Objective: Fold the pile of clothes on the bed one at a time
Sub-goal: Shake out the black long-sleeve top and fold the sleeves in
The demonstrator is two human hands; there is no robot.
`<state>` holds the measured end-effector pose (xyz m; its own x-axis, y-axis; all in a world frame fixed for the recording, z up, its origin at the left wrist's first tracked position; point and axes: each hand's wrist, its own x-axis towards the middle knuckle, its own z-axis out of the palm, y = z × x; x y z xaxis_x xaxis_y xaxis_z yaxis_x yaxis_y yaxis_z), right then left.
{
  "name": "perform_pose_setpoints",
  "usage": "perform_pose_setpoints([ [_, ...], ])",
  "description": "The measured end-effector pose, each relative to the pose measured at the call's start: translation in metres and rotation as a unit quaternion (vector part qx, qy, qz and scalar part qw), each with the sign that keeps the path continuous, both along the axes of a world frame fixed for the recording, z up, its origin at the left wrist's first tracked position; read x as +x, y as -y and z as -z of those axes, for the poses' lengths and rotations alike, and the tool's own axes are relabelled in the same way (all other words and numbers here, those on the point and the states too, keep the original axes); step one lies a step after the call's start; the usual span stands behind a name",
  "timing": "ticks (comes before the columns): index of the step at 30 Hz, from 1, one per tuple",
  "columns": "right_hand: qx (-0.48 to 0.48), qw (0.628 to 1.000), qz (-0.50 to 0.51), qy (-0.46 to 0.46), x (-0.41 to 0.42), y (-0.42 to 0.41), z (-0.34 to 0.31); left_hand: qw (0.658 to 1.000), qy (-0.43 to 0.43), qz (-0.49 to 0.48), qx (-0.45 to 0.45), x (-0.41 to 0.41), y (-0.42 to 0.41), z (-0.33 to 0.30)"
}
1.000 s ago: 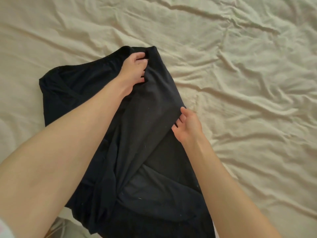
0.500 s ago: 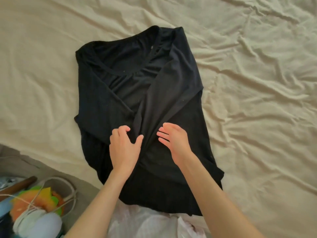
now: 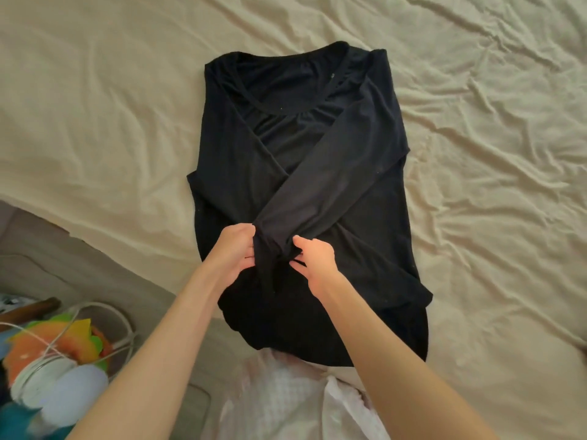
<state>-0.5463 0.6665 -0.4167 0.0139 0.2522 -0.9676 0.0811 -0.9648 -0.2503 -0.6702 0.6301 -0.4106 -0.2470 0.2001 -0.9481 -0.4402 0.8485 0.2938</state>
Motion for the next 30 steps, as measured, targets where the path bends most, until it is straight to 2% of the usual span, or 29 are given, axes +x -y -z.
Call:
perform_pose_setpoints([
  [3,-0.009,0.996,0.042,-0.076,-0.005,0.008,-0.005,0.999,0.025,0.017,0.024,-0.008,0.006,-0.001],
  [5,0.002,0.993,0.032,-0.114,-0.002,0.017,-0.007,0.999,0.018,0.028,0.037,-0.011,0.005,0.002],
  [7,0.046,0.995,-0.032,-0.08,0.004,0.028,-0.009,0.995,-0.036,0.082,0.043,-0.012,0.005,0.006],
  [10,0.113,0.988,-0.107,-0.015,0.015,0.043,-0.014,0.972,-0.129,0.174,0.089,-0.01,0.01,0.006],
  [13,0.134,0.987,-0.09,-0.027,0.025,0.052,-0.02,0.967,-0.107,0.213,0.094,-0.004,0.023,0.006],
  [15,0.136,0.987,-0.075,-0.038,0.029,0.053,-0.025,0.97,-0.078,0.215,0.087,0.009,0.037,0.01],
  [17,0.148,0.985,-0.08,-0.036,0.03,0.052,-0.029,0.972,-0.094,0.201,0.071,0.022,0.054,0.015],
  [19,0.184,0.976,-0.115,0.009,0.032,0.051,-0.029,0.98,-0.117,0.149,0.055,0.025,0.07,0.019],
  [22,0.232,0.957,-0.164,0.063,0.038,0.05,-0.03,0.988,-0.104,0.091,0.069,0.012,0.079,0.02],
  [27,0.17,0.981,-0.093,-0.032,0.043,0.052,-0.026,0.985,-0.071,0.084,0.132,-0.003,0.071,0.019],
  [30,0.107,0.984,-0.115,-0.077,0.04,0.063,-0.016,0.986,-0.02,0.151,0.07,0.004,0.078,0.021],
])
